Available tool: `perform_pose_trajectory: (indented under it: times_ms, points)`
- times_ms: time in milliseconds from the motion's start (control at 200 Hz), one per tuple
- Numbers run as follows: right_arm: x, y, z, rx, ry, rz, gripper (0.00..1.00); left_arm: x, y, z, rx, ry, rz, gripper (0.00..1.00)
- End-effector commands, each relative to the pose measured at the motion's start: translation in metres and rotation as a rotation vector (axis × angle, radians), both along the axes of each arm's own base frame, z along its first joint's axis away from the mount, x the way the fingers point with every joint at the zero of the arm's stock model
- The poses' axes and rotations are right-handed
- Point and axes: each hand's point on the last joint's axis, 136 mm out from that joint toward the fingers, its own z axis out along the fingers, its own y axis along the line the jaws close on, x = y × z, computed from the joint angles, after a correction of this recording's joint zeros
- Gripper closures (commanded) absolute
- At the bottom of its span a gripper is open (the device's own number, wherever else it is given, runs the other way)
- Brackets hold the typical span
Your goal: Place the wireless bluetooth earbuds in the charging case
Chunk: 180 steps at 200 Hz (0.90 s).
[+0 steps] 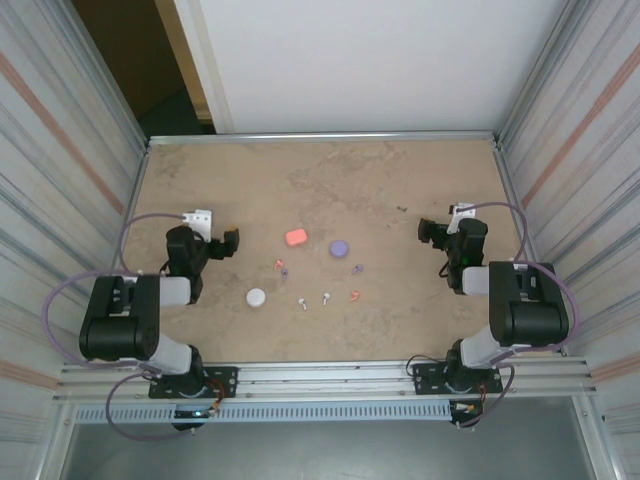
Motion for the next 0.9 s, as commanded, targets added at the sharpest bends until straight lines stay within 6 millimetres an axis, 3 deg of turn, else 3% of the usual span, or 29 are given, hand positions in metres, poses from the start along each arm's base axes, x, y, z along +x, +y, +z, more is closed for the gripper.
perform_pose_trajectory:
  times_ms: [0,251,466,682,897]
  points:
    - [-0.005,-0.002,0.019,-0.021,-0.011,-0.018,0.01,-0.003,-0.003,0.032,0.006,-0.078,-0.012,0.01]
    - [-0.02,0.025,0.054,0.063,0.095,0.051,0.01,-0.017,-0.008,0.076,-0.075,-0.099,0.029,0.01]
    - [-0.048,0.079,0.079,0.103,0.23,0.216,0.01,-0.032,-0.03,0.086,-0.319,-0.023,0.011,0.01]
    - [-0.077,0.146,0.076,0.1,0.401,0.363,0.01,-0.051,-0.058,0.075,-0.528,0.075,0.003,0.01]
    - [-0.09,0.197,0.058,0.005,0.537,0.449,0.02,-0.066,-0.093,0.067,-0.532,0.175,-0.065,0.01]
